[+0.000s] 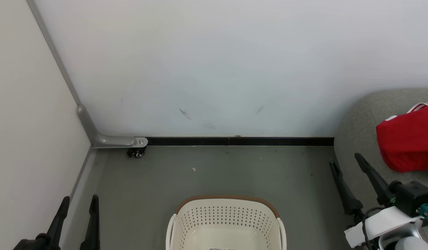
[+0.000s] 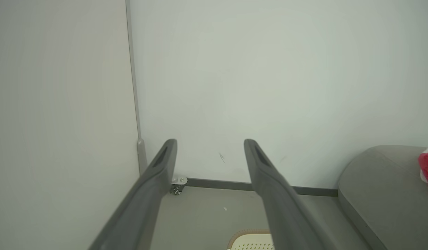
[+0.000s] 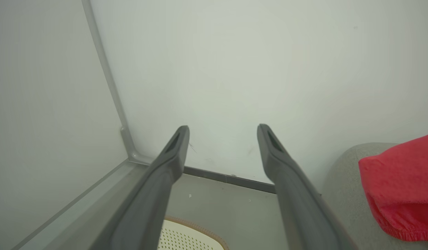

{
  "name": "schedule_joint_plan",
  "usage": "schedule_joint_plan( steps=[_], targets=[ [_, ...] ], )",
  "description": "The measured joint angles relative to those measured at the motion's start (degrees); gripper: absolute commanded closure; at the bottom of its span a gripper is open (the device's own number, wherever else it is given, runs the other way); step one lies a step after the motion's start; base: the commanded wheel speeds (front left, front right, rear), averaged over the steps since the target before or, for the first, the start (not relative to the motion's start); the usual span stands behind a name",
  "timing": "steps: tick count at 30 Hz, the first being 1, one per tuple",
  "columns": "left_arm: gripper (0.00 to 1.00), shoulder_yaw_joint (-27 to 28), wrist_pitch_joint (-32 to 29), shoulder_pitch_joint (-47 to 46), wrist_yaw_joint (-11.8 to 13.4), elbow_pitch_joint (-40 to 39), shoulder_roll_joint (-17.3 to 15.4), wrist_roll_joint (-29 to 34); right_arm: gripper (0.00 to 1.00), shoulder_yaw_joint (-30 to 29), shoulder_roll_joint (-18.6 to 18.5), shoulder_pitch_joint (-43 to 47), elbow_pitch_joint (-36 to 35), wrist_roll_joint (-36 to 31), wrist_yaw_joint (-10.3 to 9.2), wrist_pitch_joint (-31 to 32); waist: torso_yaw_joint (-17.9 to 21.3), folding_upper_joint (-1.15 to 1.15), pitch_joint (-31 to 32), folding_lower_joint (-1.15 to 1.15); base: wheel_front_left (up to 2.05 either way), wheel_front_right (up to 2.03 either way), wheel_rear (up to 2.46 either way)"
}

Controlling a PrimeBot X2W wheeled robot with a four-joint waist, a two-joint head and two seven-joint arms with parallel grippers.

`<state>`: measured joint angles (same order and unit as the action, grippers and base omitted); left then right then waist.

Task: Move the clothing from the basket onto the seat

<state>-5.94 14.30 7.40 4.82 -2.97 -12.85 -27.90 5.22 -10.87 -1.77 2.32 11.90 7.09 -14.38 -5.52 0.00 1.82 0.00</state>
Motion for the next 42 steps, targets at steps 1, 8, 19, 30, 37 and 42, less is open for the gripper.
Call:
schedule_joint_plan(
  steps=[1, 8, 19, 30, 37, 42],
  targets=[
    [0.0, 0.12, 0.0, 0.36, -0.12, 0.09, 0.07, 0.18, 0.0, -0.03, 0.01, 0.39, -0.15, -0.16, 0.0, 0.0, -0.03, 0.0, 0.16, 0.0, 0.0, 0.0, 0.0],
    [0.0, 1.42, 0.0, 1.59, -1.02, 0.34, 1.07, 0.27, 0.0, 0.02, 0.31, 1.88, -0.99, -0.32, 0.0, 0.0, -0.11, 0.0, 0.98, 0.0, 0.0, 0.0, 0.0],
    [0.0, 2.85, 0.0, 2.73, -2.53, 0.35, 2.13, 1.63, 0.0, 0.14, 0.31, 2.99, -2.16, -0.33, 0.0, 0.0, -0.17, 0.0, 1.3, 0.0, 0.0, 0.0, 0.0],
    [1.0, 3.44, -0.11, 2.76, -3.81, 1.01, 2.83, 2.93, 1.0, 0.63, 0.67, 4.24, -1.89, -0.33, -0.03, 0.08, -0.06, 0.0, 1.25, 0.0, 0.0, 0.0, 0.0],
    [1.0, 2.64, -0.69, 3.65, -3.96, 3.58, 4.77, 1.05, 1.0, 1.38, 2.02, 6.31, 0.16, 1.44, -0.03, 0.23, -0.02, 0.0, 1.2, 0.0, 0.0, 0.0, 0.0],
    [1.0, 2.67, -1.6, 3.61, -4.04, 4.14, 5.1, -2.57, 1.0, 1.49, 2.31, 6.32, 0.1, 4.99, -0.03, 0.23, 0.09, 0.0, 1.12, 0.0, 0.0, 0.0, 0.0]
  ],
)
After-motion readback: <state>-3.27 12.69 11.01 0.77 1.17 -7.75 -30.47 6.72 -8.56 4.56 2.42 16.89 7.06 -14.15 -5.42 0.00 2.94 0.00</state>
